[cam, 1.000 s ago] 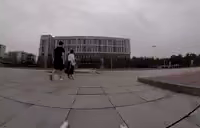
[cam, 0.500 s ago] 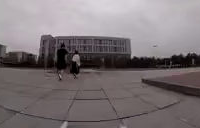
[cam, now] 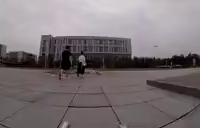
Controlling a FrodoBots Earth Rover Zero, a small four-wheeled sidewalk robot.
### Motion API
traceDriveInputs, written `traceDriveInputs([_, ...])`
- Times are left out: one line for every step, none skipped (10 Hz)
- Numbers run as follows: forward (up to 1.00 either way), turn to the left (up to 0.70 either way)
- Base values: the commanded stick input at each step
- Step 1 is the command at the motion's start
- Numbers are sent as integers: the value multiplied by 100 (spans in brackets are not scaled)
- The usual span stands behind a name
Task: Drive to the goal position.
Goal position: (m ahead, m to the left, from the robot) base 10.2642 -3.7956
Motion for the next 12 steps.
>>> traceDriveInputs([70,0])
traceDriveInputs([70,0])
traceDriveInputs([70,-2])
traceDriveInputs([70,-14])
traceDriveInputs([70,-2])
traceDriveInputs([70,0])
traceDriveInputs([70,0])
traceDriveInputs([70,0])
traceDriveInputs([70,0])
traceDriveInputs([70,0])
traceDriveInputs([70,-5])
traceDriveInputs([70,-18])
